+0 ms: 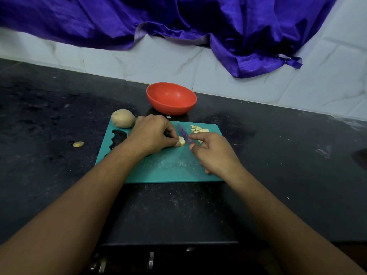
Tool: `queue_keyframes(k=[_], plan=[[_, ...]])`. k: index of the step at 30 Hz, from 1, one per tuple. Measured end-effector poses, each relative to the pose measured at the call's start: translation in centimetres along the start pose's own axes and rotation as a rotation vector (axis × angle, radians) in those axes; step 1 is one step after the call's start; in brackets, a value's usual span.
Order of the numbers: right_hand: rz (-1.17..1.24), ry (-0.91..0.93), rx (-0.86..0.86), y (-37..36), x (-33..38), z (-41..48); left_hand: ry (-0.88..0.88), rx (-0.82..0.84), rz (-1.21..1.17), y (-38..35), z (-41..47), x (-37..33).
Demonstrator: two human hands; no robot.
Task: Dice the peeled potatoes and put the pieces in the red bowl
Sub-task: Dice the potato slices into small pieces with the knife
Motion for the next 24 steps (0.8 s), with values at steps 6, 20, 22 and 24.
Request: queue_keyframes(k=[6, 20, 22, 24], plan=[[-0.309, 0.099, -0.087, -0.2, 1.9, -0.6, -0.004, -0.004, 0.014, 0.0, 0.1, -0.1], [-0.612, 0.230, -0.122, -0.2, 2.9, -2.5, -0.002, -0.024, 0.062, 0.4, 0.0, -0.1], [-0.335, 0.145, -0.027, 0.2, 0.8, -1.8, 0.002, -0.014, 0.045, 0.4, 0.0, 0.0], [0.070, -0.005, 0.069, 0.4, -1.7, -0.8, 0.002, -0.007, 0.035, 0.4, 0.0, 0.0]])
Point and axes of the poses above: each hand's wrist, its own z-axis towards the middle knuckle, its own y-axis out of the back of the hand, x = y × z, the point moved 9 cm from there along z, towards the middle knuckle, and after that the axes turned 5 degrees about -y, right-handed, at the moved point
